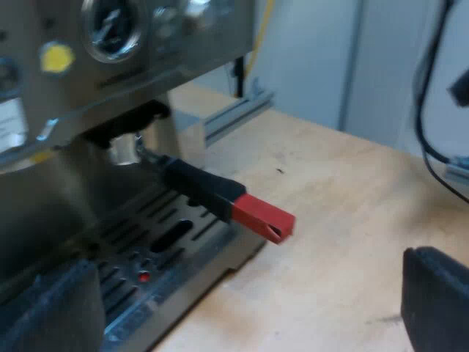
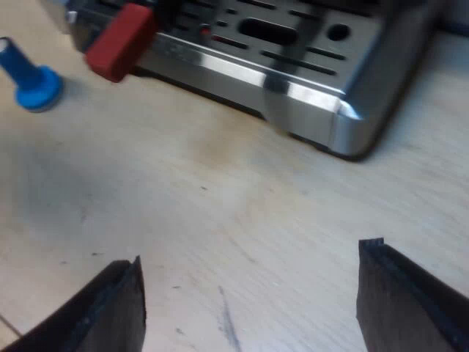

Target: Grind coffee beans and then tamp

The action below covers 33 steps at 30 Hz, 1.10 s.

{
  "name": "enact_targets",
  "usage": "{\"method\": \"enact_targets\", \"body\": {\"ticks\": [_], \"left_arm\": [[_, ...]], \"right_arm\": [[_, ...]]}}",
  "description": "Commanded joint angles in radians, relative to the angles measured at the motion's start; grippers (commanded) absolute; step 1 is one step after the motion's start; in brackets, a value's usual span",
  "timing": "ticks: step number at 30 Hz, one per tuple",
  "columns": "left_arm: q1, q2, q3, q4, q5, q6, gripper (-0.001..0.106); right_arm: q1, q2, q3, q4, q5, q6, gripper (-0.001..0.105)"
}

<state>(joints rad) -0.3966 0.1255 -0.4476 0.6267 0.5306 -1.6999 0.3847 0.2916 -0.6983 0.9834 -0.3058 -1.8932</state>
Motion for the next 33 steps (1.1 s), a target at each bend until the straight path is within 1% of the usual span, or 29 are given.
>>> {"method": "enact_targets", "body": {"ticks": [1, 3, 6, 8, 10, 11, 13, 15, 20, 22, 24, 25, 26, 28, 29, 30, 31, 33], "left_arm": [[-0.021, 0.003, 0.024, -0.06, 0.032, -0.001, 0.083], [-0.038, 0.003, 0.055, -0.099, 0.057, -0.001, 0.083], [-0.064, 0.005, 0.107, -0.15, 0.074, -0.001, 0.083], [-0.074, 0.005, 0.137, -0.166, 0.086, -0.001, 0.083], [-0.077, 0.007, 0.173, -0.179, 0.105, -0.001, 0.083], [-0.077, 0.007, 0.178, -0.181, 0.106, -0.001, 0.083], [-0.077, 0.007, 0.198, -0.195, 0.105, -0.001, 0.083], [-0.077, 0.007, 0.216, -0.235, 0.096, -0.001, 0.083], [-0.077, 0.012, 0.243, -0.246, 0.04, -0.001, 0.083], [-0.077, 0.025, 0.246, -0.246, 0.041, -0.001, 0.083], [-0.077, 0.036, 0.246, -0.246, 0.041, -0.001, 0.083], [-0.077, 0.042, 0.246, -0.246, 0.041, -0.001, 0.082], [-0.077, 0.045, 0.246, -0.246, 0.041, -0.001, 0.081], [-0.077, 0.059, 0.246, -0.246, 0.041, -0.001, 0.071], [-0.077, 0.063, 0.246, -0.246, 0.043, -0.001, 0.067], [-0.077, 0.068, 0.246, -0.253, 0.045, -0.001, 0.063], [-0.077, 0.075, 0.246, -0.26, 0.045, -0.001, 0.061], [-0.077, 0.081, 0.246, -0.265, 0.045, -0.001, 0.063]], "right_arm": [[0.033, 0.011, -0.012, -0.034, -0.014, -0.015, 0.062], [0.067, 0.026, -0.012, -0.054, -0.01, -0.019, 0.062], [0.116, 0.035, -0.009, -0.086, -0.002, -0.023, 0.062], [0.144, 0.035, -0.009, -0.102, 0.037, -0.025, 0.062], [0.184, 0.035, -0.009, -0.122, 0.103, -0.025, 0.062], [0.195, 0.035, -0.009, -0.127, 0.11, -0.025, 0.062], [0.229, 0.035, -0.009, -0.135, 0.142, -0.019, 0.062], [0.275, 0.035, -0.009, -0.135, 0.186, -0.014, 0.062], [0.357, 0.035, -0.009, -0.135, 0.282, -0.01, 0.062], [0.407, 0.035, -0.009, -0.143, 0.333, 0.012, 0.062], [0.451, 0.04, -0.009, -0.159, 0.361, 0.038, 0.062], [0.471, 0.047, -0.009, -0.174, 0.385, 0.056, 0.062], [0.484, 0.052, -0.009, -0.184, 0.404, 0.06, 0.062], [0.529, 0.074, -0.009, -0.207, 0.449, 0.091, 0.062], [0.542, 0.081, -0.009, -0.214, 0.46, 0.104, 0.062], [0.569, 0.1, -0.009, -0.226, 0.493, 0.132, 0.062], [0.598, 0.119, -0.009, -0.238, 0.524, 0.149, 0.062], [0.638, 0.143, -0.009, -0.251, 0.582, 0.159, 0.062]]}}
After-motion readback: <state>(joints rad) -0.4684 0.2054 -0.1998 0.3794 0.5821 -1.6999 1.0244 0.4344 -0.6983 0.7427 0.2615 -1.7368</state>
